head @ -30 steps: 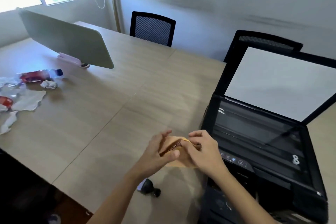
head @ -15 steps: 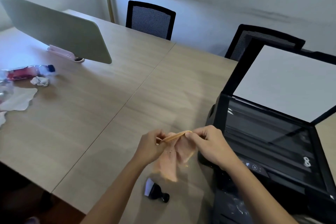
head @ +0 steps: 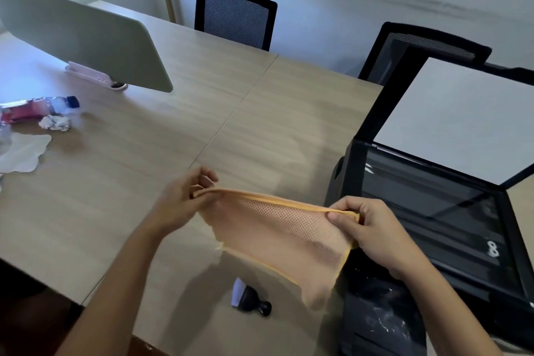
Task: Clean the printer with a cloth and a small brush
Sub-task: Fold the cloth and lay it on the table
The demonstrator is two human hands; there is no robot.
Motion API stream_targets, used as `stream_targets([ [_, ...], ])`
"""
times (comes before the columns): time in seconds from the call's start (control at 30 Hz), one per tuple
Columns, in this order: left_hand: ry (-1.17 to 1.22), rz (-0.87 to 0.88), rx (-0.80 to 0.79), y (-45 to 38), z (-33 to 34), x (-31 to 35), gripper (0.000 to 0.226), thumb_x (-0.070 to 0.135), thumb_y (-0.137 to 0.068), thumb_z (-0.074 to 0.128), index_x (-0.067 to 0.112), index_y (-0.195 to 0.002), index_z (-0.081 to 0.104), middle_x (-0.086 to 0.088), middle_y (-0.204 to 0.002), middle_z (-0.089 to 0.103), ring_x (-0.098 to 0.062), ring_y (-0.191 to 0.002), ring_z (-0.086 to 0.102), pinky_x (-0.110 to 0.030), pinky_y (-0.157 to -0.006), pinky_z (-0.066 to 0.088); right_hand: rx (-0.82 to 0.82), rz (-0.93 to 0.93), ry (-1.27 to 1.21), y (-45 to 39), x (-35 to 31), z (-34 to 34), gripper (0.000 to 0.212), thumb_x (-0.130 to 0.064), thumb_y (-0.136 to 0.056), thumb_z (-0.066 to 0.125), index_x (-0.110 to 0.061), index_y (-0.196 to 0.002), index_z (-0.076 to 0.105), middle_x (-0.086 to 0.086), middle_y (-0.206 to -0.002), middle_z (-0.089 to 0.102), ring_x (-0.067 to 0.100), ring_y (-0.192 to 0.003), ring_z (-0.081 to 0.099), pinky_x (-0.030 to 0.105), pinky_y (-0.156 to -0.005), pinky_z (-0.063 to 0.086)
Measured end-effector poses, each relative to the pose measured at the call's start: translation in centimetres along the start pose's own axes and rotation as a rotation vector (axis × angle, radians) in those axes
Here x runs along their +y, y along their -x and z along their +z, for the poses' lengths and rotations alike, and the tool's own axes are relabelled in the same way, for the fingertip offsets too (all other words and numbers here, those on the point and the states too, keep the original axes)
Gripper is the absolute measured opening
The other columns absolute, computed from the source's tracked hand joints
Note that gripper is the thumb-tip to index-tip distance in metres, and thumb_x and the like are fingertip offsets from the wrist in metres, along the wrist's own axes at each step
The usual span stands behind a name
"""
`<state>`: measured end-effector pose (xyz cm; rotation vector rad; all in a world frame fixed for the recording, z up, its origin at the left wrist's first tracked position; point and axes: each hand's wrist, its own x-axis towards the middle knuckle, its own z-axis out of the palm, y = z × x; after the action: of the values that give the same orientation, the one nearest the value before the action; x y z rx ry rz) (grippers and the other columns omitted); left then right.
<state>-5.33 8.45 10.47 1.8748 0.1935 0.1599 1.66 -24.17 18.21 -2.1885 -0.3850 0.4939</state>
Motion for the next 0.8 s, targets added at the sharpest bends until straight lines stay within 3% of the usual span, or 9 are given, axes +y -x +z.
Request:
stream_targets([
  [0.1,0.122,0.028,-0.062,-1.1,-2.2,1.3,0.014,0.014,-0.075,0.08,0.016,-0.079,0.068,0.003,-0.07,0.063,-0.003,-0.064,0.057,-0.012,-0.06,0.044,-0.037,0.041,-0.089,-0.2,-0.4,-1.1,0.01,-0.021,-0.088,0.064,-0.019,-0.079,0.07,0.0,-0.067,0.064,0.007,-0.057,0.055,0.02,-0.049,0.045],
  [0.2,0.08,0.005,-0.071,-3.8,-2.3,0.7,0.008,0.014,-0.081,0.072,0.016,-0.073,0.07,0.007,-0.067,0.062,-0.003,-0.064,0.054,-0.013,-0.06,0.042,0.032,0.033,0.171,-3.0,-0.4,-0.4,0.014,-0.02,-0.09,0.06,-0.02,-0.081,0.071,-0.004,-0.077,0.067,0.008,-0.069,0.059,0.02,-0.06,0.046],
  [0.27,0.017,-0.046,-0.058,-5.8,-1.7,-1.7,0.021,0.011,-0.088,0.068,0.021,-0.07,0.072,0.012,-0.06,0.059,-0.002,-0.061,0.051,-0.017,-0.058,0.04,0.093,0.06,0.317,-6.0,0.5,1.4,0.018,-0.011,-0.089,0.056,-0.014,-0.088,0.073,0.003,-0.088,0.069,0.017,-0.084,0.062,0.024,-0.073,0.048],
  [0.37,-0.016,-0.157,-0.053,-7.5,-0.8,-5.9,0.023,0.02,-0.09,0.068,0.026,-0.069,0.074,0.005,-0.063,0.055,-0.01,-0.065,0.048,-0.028,-0.063,0.039,0.164,0.103,0.435,-9.2,2.0,5.2,0.035,0.01,-0.081,0.043,-0.004,-0.092,0.073,0.019,-0.09,0.07,0.035,-0.086,0.065,0.034,-0.073,0.052],
  [0.5,0.033,-0.306,-0.036,-6.1,0.0,-9.6,0.034,0.002,-0.086,0.069,0.025,-0.062,0.078,0.014,-0.064,0.071,0.006,-0.063,0.062,-0.01,-0.066,0.047,0.098,0.133,0.541,-9.3,5.1,9.7,0.041,0.008,-0.086,0.035,-0.009,-0.101,0.069,0.016,-0.095,0.068,0.036,-0.092,0.065,0.038,-0.074,0.05],
  [0.6,0.029,-0.399,-0.113,-3.9,0.6,-11.8,0.024,-0.005,-0.076,0.077,0.017,-0.067,0.076,0.002,-0.079,0.072,-0.003,-0.069,0.067,-0.019,-0.073,0.048,-0.002,0.181,0.516,-7.0,8.9,11.8,0.044,0.005,-0.091,0.031,-0.013,-0.117,0.061,0.01,-0.118,0.06,0.029,-0.105,0.059,0.032,-0.083,0.045],
  [0.7,-0.125,-0.445,-0.176,-1.6,1.1,-13.7,0.02,0.005,-0.061,0.09,0.02,-0.068,0.079,0.002,-0.086,0.07,-0.002,-0.071,0.066,-0.014,-0.066,0.05,-0.096,0.277,0.506,-4.5,13.0,13.3,0.04,-0.003,-0.097,0.03,-0.01,-0.131,0.05,0.011,-0.139,0.048,0.028,-0.121,0.049,0.037,-0.104,0.04],
  [0.8,-0.176,-0.531,-0.248,0.0,1.5,-15.1,0.044,0.006,-0.058,0.092,0.002,-0.095,0.07,0.001,-0.078,0.074,-0.002,-0.058,0.063,-0.017,-0.054,0.051,-0.155,0.332,0.429,-3.0,15.3,14.7,0.039,-0.011,-0.099,0.032,-0.004,-0.136,0.045,0.016,-0.147,0.04,0.029,-0.135,0.035,0.04,-0.114,0.027],
])
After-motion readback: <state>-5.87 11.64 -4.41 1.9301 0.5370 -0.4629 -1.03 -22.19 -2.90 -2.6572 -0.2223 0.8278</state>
